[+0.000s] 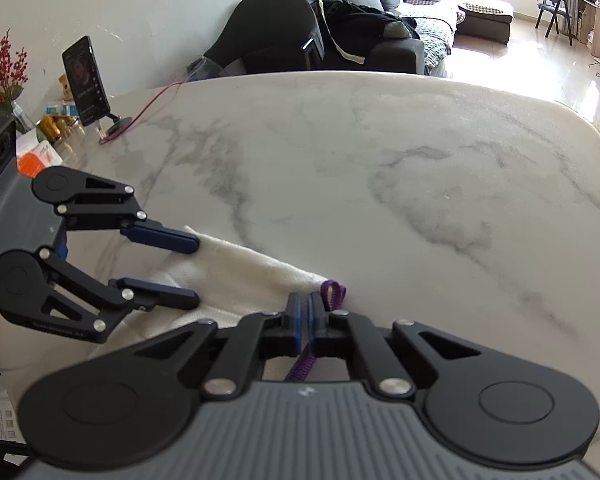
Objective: Fold towel
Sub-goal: 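Open the right gripper to release the folded corner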
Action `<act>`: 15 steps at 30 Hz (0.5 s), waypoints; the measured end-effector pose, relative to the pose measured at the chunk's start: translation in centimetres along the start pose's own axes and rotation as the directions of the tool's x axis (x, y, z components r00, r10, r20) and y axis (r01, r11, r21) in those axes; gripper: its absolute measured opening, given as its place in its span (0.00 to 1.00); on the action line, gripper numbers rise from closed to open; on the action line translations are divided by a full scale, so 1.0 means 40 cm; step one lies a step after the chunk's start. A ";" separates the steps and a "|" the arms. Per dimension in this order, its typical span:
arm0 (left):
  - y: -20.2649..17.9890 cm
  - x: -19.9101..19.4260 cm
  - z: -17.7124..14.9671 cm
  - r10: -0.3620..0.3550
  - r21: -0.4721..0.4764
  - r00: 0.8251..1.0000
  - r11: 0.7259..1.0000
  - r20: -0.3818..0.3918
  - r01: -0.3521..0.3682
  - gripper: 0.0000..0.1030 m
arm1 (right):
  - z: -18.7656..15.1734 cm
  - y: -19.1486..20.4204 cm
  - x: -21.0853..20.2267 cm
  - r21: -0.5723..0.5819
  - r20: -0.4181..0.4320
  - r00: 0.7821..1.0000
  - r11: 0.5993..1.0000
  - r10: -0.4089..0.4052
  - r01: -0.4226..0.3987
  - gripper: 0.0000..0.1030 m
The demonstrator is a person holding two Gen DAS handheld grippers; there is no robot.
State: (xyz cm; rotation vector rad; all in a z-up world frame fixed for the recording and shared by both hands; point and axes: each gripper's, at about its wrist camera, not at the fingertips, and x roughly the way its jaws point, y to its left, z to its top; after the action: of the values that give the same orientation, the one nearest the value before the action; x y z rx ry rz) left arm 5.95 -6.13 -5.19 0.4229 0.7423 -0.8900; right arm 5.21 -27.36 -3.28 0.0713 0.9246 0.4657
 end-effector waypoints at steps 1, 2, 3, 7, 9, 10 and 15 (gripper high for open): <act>-0.005 -0.002 0.001 0.005 0.005 1.000 1.000 0.005 -0.005 0.41 | 0.000 -0.001 -0.002 0.001 0.000 1.000 1.000 -0.001 0.001 0.02; -0.010 -0.005 0.001 0.011 0.011 1.000 1.000 0.010 -0.011 0.41 | 0.000 0.001 -0.005 0.002 0.001 1.000 1.000 -0.003 0.003 0.02; -0.015 -0.009 0.001 0.018 0.017 1.000 1.000 0.017 -0.019 0.40 | -0.001 0.004 -0.009 0.002 0.002 1.000 1.000 -0.005 0.005 0.05; -0.037 -0.049 0.003 0.006 0.049 0.999 0.999 0.036 -0.008 0.40 | -0.004 0.035 -0.037 -0.030 0.016 1.000 0.999 0.017 -0.017 0.10; -0.054 -0.066 0.003 -0.019 0.074 0.999 0.997 0.038 0.016 0.40 | -0.009 0.059 -0.048 -0.062 0.010 0.999 0.997 0.040 -0.040 0.10; -0.062 -0.071 0.001 -0.032 0.088 0.999 0.996 0.035 0.029 0.40 | -0.012 0.076 -0.051 -0.083 0.005 0.999 0.995 0.051 -0.051 0.10; -0.109 -0.078 -0.017 -0.083 0.144 0.997 0.986 0.005 0.081 0.40 | -0.026 0.139 -0.046 -0.153 -0.020 0.996 0.984 0.085 -0.087 0.11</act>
State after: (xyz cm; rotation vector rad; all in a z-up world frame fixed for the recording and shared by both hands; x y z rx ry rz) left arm 0.83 -6.51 -3.50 0.5175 0.6911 -1.0264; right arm 1.47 -23.26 -1.09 -0.0325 0.8984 0.6172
